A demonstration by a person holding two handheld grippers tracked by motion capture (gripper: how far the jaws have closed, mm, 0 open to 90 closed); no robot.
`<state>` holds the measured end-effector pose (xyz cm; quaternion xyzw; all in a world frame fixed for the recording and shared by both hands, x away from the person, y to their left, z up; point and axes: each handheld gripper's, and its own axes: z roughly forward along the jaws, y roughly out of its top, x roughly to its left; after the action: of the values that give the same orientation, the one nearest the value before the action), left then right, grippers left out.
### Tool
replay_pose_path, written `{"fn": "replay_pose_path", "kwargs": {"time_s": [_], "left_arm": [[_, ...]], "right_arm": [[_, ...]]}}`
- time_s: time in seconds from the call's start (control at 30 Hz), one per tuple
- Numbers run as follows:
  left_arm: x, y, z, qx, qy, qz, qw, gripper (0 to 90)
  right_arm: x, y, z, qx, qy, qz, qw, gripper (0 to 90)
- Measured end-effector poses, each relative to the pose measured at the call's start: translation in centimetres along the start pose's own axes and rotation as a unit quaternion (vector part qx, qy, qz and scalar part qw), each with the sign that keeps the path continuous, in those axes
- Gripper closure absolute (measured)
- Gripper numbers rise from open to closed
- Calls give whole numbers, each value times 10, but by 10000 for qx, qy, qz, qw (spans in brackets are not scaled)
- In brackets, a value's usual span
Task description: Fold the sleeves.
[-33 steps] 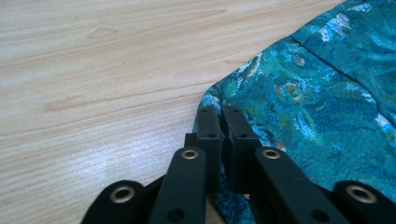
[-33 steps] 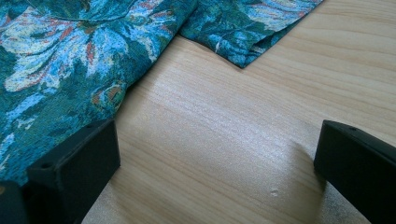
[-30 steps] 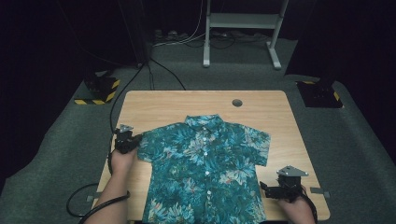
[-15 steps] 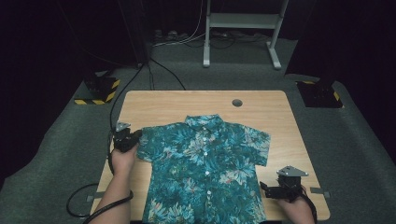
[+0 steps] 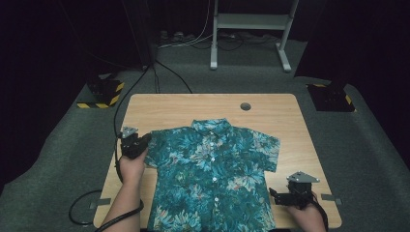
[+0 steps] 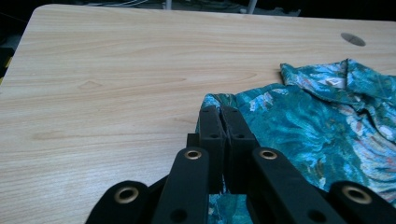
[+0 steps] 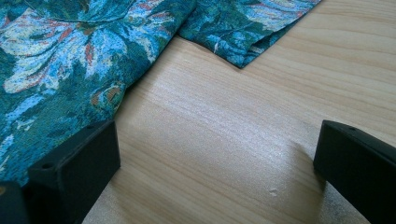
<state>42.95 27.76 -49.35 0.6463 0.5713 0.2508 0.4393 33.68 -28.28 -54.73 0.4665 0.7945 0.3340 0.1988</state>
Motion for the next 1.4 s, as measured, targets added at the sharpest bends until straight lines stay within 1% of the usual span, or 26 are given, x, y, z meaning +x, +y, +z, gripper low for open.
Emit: {"fn": "replay_pose_path", "kwargs": {"time_s": [0.13, 0.2, 0.23, 0.27, 0.3, 0.4, 0.57, 0.8, 1.03, 1.3, 1.4], "left_arm": [[-4, 1, -1, -53, -29, 34, 10000, 884], [-9, 2, -2, -102, -80, 44, 9999, 884], [-9, 2, -2, -102, -80, 44, 9999, 884], [-12, 3, -2, -143, -127, 59, 9998, 884], [-12, 3, -2, -143, -127, 59, 9998, 884], [-19, 6, -3, -184, -198, 113, 9996, 884], [-25, 8, -4, -232, -257, 152, 9993, 884], [-41, 13, -2, -276, -406, 257, 9985, 884], [-50, 14, 1, -281, -464, 296, 9981, 884], [-60, 9, 10, -187, -476, 371, 9980, 884], [-63, 7, 13, -155, -492, 353, 9980, 883]], "right_arm": [[0, 0, 0, -1, 4, 2, 10000, 1], [0, 0, 0, -10, 7, 3, 10000, 4], [0, 0, 0, -10, 7, 3, 10000, 4], [0, 0, 0, -7, 4, 0, 10000, 3], [0, 0, 0, -7, 4, 0, 10000, 3], [0, 0, 0, -8, 8, 1, 10000, 3], [0, 0, 0, -14, 10, 6, 10000, 4], [-1, 0, 0, -20, 27, 22, 10000, 4], [-1, 0, 0, -23, 34, 28, 10000, 4], [-1, 0, -1, -27, 67, 31, 10000, 2], [-1, 0, -1, -31, 79, 45, 10000, 2]]}}
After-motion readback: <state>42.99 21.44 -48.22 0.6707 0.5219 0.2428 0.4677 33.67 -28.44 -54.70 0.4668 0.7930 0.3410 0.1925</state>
